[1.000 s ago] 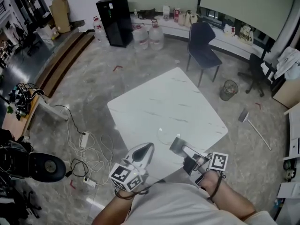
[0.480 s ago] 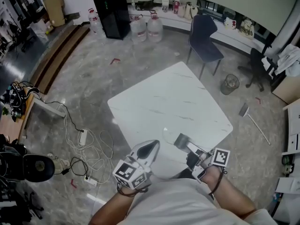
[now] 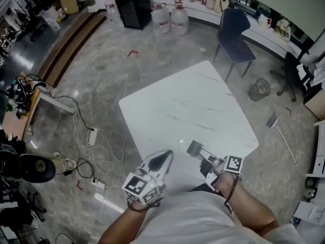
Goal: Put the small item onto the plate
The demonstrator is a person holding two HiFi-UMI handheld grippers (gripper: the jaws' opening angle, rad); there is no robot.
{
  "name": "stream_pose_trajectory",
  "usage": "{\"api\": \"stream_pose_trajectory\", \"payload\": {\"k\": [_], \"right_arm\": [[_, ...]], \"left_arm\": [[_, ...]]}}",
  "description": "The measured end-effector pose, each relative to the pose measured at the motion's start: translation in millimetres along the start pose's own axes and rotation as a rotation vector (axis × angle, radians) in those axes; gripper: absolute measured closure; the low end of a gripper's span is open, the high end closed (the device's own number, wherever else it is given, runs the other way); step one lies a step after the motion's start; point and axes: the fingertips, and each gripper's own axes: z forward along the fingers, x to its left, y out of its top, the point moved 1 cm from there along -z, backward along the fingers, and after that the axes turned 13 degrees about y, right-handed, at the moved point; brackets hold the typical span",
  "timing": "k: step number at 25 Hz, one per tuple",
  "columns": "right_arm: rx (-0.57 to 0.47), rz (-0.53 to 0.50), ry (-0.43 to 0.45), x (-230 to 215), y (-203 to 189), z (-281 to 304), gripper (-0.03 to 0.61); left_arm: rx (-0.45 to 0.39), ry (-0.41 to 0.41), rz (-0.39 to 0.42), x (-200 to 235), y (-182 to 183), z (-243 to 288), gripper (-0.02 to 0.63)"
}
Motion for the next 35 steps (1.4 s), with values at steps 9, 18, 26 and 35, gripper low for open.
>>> {"api": "stream_pose_trajectory", "payload": {"k": [9, 18, 26, 35], "right_arm": [[0.135, 0.052, -0.035, -77.5, 27.3, 14.4, 0.499], [0.242, 0.084, -0.070, -137.7, 28.3, 25.7, 0.499], [0.288, 0.082, -0.126, -174.0, 30.4, 28.7, 0.499], [0.320, 0.093, -0.156, -189.8, 26.1, 34.4, 0.497]], "left_arm": [[0.018, 0.101, -0.042, 1.2, -14.2, 27.0, 0.607], [0.055, 0.157, -0.061, 4.9, -26.2, 43.0, 0.607], [0.061, 0.197, -0.073, 8.5, -35.8, 45.3, 0.607], [0.074, 0.208, -0.099, 8.8, -47.0, 45.6, 0.607]]}}
